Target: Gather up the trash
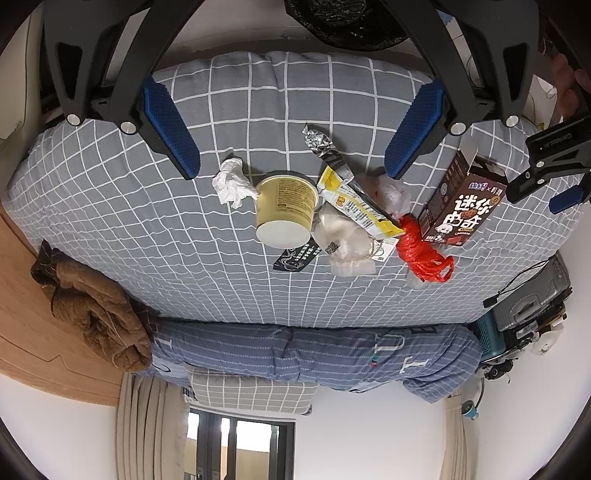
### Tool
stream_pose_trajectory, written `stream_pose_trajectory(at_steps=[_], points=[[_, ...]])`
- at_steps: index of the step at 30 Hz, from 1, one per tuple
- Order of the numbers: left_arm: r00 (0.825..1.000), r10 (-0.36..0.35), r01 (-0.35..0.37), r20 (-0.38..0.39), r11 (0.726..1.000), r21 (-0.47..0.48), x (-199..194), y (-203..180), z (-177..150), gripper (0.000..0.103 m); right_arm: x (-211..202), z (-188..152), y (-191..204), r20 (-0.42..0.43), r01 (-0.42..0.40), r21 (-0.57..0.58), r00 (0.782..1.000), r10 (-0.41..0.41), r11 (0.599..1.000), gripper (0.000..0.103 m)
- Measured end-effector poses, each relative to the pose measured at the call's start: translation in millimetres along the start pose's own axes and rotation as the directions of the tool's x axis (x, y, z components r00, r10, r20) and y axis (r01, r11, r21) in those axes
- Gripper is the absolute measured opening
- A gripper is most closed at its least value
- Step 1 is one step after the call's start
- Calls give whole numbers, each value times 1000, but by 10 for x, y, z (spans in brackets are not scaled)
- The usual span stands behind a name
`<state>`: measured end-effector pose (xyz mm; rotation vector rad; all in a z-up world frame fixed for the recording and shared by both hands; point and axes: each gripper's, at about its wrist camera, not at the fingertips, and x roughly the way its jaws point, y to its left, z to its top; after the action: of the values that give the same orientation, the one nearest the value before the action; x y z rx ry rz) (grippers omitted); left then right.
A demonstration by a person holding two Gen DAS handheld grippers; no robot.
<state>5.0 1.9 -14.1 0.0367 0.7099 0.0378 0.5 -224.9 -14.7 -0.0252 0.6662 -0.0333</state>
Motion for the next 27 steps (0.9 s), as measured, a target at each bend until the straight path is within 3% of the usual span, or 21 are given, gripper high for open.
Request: stream_pose_trajectory(at_steps=[27], points=[[999,23,-23,-35,1000,7,123,6,17,97,67,48,42,-6,-5,-13,1000,5,1000,96]])
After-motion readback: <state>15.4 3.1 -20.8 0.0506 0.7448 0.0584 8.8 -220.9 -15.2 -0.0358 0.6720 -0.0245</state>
